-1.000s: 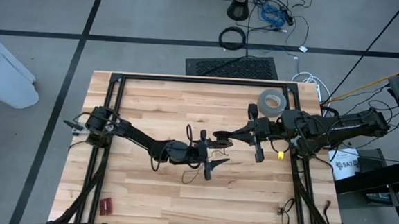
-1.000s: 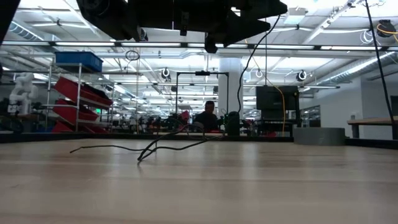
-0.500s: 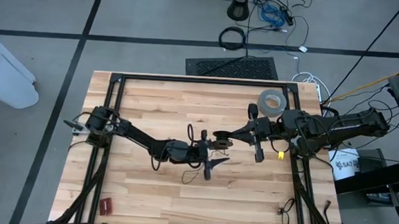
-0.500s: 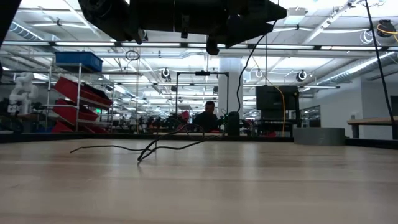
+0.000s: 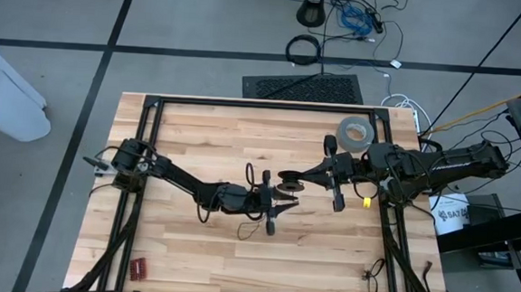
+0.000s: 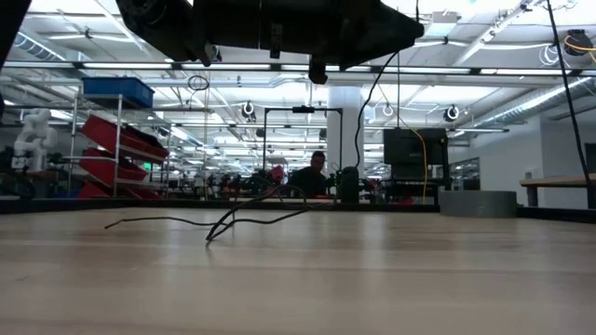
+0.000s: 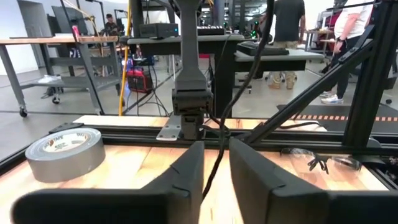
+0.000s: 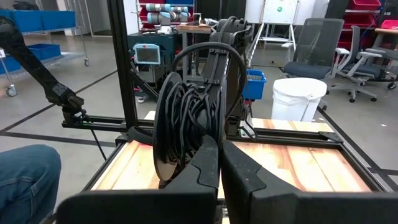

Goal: Coil cords
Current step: Coil the black wire onto the spool

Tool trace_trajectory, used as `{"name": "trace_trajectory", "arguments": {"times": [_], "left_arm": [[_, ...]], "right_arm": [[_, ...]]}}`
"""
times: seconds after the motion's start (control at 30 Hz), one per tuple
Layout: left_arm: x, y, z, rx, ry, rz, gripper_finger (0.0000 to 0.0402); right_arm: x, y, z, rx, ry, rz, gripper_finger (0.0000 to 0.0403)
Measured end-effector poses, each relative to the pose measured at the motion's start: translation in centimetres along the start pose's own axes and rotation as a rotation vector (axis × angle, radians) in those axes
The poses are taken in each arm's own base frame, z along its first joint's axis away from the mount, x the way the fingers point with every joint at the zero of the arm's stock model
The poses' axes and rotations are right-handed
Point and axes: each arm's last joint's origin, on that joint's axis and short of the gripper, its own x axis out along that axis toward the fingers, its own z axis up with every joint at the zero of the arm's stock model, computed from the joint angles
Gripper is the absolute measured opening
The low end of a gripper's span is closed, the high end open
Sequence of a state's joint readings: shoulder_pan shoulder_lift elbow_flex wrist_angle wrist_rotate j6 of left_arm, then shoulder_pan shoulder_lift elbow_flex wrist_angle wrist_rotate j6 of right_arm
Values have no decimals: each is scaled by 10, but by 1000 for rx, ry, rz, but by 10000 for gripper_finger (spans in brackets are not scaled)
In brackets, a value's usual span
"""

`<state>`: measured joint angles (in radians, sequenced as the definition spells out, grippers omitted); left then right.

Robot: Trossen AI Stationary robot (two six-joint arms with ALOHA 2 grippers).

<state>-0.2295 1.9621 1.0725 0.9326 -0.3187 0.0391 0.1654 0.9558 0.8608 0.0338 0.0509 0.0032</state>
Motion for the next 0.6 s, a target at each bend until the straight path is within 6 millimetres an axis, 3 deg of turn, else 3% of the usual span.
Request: {"name": "trace_trajectory", "arguments": {"times": [0.23, 0.6], "left_arm": [[0, 0, 0, 0, 1, 1, 9], [-4, 1, 2, -21, 106, 0, 3]], "right_arm": [[0, 0, 0, 0, 0, 0, 0], [0, 0, 0, -8, 0, 0, 0]]}}
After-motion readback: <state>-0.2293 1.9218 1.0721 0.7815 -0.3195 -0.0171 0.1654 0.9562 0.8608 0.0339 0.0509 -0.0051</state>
